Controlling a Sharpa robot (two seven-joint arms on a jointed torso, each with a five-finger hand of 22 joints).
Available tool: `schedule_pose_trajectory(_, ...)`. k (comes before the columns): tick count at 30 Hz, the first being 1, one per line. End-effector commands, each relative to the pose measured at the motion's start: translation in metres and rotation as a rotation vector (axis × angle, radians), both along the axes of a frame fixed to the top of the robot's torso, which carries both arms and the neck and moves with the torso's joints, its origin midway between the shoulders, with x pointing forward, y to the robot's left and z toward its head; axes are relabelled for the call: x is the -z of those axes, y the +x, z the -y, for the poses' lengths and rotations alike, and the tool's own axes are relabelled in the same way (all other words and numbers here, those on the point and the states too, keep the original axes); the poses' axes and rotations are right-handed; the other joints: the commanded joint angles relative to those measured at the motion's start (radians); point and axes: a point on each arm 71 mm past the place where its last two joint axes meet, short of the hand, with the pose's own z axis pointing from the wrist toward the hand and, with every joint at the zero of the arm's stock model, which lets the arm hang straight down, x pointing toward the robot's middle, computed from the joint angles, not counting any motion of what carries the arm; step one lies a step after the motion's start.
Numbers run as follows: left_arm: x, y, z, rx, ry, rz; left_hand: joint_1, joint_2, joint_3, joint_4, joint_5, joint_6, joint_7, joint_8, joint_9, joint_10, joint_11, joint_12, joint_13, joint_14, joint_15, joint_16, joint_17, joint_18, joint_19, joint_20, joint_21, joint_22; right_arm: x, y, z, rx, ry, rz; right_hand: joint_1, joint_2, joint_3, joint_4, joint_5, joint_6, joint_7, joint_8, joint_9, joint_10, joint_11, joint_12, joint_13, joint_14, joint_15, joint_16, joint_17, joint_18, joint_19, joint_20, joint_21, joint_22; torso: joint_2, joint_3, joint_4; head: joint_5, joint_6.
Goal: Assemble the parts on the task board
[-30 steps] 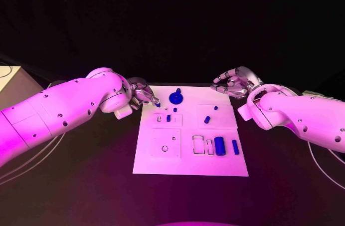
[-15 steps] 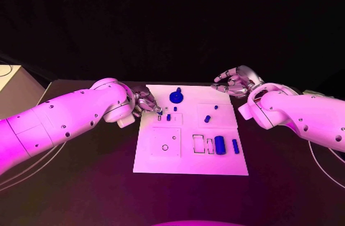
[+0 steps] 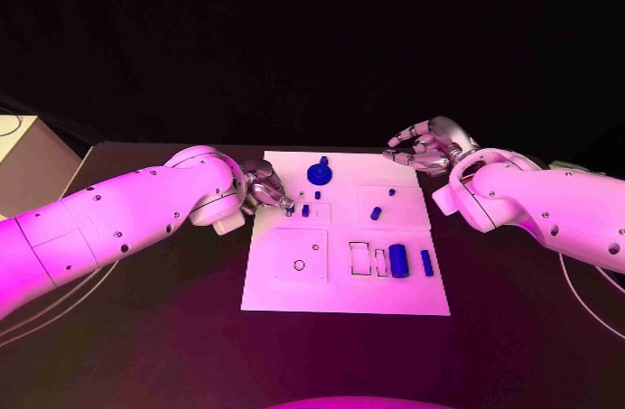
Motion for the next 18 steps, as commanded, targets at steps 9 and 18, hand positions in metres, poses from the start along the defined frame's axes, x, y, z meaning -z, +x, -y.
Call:
schedule_pose_trajectory(9, 0.0038, -0.0014, 0.0011, 0.026, 0.031, -0.002, 0.0, 0.007, 0.159, -0.167, 0.005, 0.019, -0.013, 0.007, 0.002, 0.005, 0.001, 0.004, 0.0, 0.075, -0.007, 0.003, 0.166, -0.015, 0.005, 0.0, 0.006, 0.001, -0.0001, -0.0002, -0.001, -0.014, -0.004, 0.005, -0.01, -0.002, 0.007, 0.001, 0.005, -0.006, 0.002, 0.006, 0.001, 0.024, 0.0, -0.001, 0.194, 0.102, -0.002, 0.003, 0.262, -0.006, 0.051, -0.006, -0.006, 0.11, 0.0, 0.001, -0.0001, 0.0, -0.004)
schedule_pose_trajectory(18, 0.0047, -0.0017, -0.0001, 0.032, 0.04, -0.01, 0.0, 0.007, 0.159, -0.168, 0.005, 0.019, -0.013, 0.007, 0.002, 0.005, 0.001, 0.004, 0.0, 0.075, -0.007, 0.003, 0.166, -0.015, 0.005, 0.0, 0.006, 0.001, 0.0, -0.0003, -0.0006, -0.014, -0.005, 0.004, -0.01, -0.002, 0.007, 0.001, 0.005, -0.006, 0.002, 0.006, 0.001, 0.024, 0.0, -0.001, 0.194, 0.102, -0.002, 0.003, 0.262, -0.006, 0.051, -0.006, -0.006, 0.11, 0.0, 0.0015, -0.0001, 0.0, -0.008)
